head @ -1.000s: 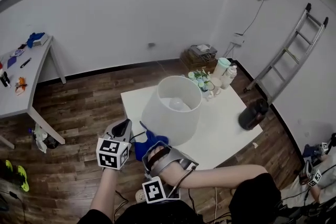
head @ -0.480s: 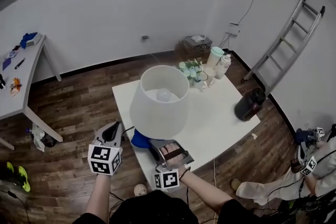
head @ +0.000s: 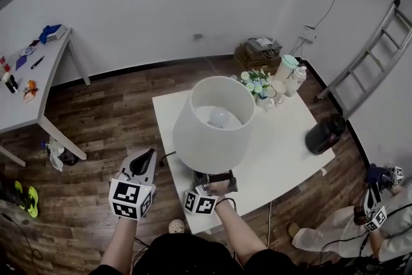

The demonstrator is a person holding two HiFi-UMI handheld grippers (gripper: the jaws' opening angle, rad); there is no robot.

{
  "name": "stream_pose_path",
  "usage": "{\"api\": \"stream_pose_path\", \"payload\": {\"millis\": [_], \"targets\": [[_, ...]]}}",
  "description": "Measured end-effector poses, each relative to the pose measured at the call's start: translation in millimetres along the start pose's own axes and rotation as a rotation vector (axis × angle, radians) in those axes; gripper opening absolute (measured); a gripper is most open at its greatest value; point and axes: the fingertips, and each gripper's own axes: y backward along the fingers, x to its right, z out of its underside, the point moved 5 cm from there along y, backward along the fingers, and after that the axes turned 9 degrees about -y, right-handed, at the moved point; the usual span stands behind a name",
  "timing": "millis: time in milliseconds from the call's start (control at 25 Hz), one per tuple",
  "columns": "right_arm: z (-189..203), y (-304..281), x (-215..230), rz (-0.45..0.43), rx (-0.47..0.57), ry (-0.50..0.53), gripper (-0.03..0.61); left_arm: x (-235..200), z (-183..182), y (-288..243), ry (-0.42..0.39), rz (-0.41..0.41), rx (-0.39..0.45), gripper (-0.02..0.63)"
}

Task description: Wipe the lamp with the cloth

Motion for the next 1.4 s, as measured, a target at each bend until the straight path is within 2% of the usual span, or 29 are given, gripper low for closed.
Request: {"api": "stream_pose_path", "payload": {"millis": [160,320,400,480,560,680,760,800,880,960,1120,1240,1320,1400], "targets": [[5,-2,-25,-0.149,-0.079,-0.120,0.075,-7,1,-2,0.006,-0.012,-0.001,0.011],[-6,12,-52,-0.384,-0.020,-0.152,0.075,-10,1,-8,0.009,-0.012,0.004,0.011],[-9,26,-50,-0.439,0.027,-0.217,0.075,-8,0,-9,0.013,-0.004,0.008,0.012],[-7,39,-30,-0.416,0.079,-0.345,0.075,-6,-1,-11,0.009,0.007,0.011,0.011],[2,50,4,-0.317,0.104,-0.484,0.075,-6,-2,-13,0.004,0.012,0.011,0.011],[28,56,52,-0.141,0.089,-0.715,0.075,-7,-5,-16,-0.002,0.012,0.015,0.011],[43,50,70,-0.074,0.091,-0.854,0.075,-6,-5,-18,-0.014,0.011,0.014,0.011],[47,45,75,-0.067,0.100,-0.891,0.075,-6,-4,-19,-0.019,0.011,0.010,0.011],[48,33,76,-0.099,0.118,-0.901,0.075,-4,1,-21,-0.018,0.009,-0.009,0.011],[50,23,67,-0.145,0.111,-0.867,0.075,-2,7,-22,-0.009,0.006,-0.028,0.011],[69,21,42,-0.243,0.023,-0.824,0.075,3,10,-23,-0.004,0.009,-0.042,0.011],[86,29,28,-0.330,-0.018,-0.843,0.075,6,13,-26,0.004,0.011,-0.049,0.011],[96,29,28,-0.399,-0.022,-0.950,0.075,7,13,-28,0.006,0.010,-0.051,0.012],[108,23,39,-0.492,0.011,-1.167,0.075,8,12,-31,0.010,0.008,-0.051,0.011]]}}
